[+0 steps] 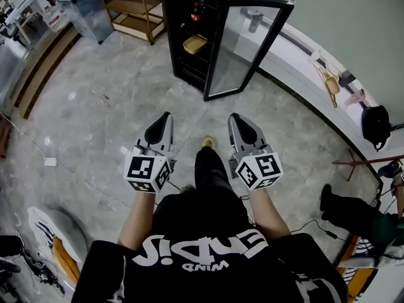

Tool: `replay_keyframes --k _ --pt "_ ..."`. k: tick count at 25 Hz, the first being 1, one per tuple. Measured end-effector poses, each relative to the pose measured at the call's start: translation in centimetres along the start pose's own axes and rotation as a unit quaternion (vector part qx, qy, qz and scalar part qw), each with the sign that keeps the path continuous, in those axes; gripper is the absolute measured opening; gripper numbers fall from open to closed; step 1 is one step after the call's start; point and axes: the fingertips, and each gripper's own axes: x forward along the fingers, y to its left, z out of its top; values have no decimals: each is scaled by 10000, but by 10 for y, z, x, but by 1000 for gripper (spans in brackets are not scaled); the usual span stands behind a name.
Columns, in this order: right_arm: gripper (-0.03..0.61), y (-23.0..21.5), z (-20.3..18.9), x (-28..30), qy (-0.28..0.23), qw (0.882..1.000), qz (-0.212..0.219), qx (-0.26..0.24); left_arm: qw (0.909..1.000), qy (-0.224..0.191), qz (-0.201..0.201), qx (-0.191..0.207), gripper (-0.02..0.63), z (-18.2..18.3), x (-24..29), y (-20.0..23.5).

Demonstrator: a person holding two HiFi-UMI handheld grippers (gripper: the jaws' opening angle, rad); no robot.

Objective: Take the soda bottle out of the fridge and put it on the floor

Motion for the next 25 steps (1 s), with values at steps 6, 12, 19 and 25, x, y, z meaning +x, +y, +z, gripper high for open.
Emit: replay_keyframes --k 6,12,19,25 --pt "23 -25 2 67 103 9999 116 -11 10000 13 7 -27 8 10 59 34" --pt "23 -60 20 138 207 9990 392 -35 9998 -83 157 -134 8 34 127 67" --pt "23 -96 34 213 274 9973 672 -126 9990 -154 375 -188 8 50 198 99" --pt "23 -118 42 256 262 9976 630 -139 9986 -142 496 -146 6 57 235 121"
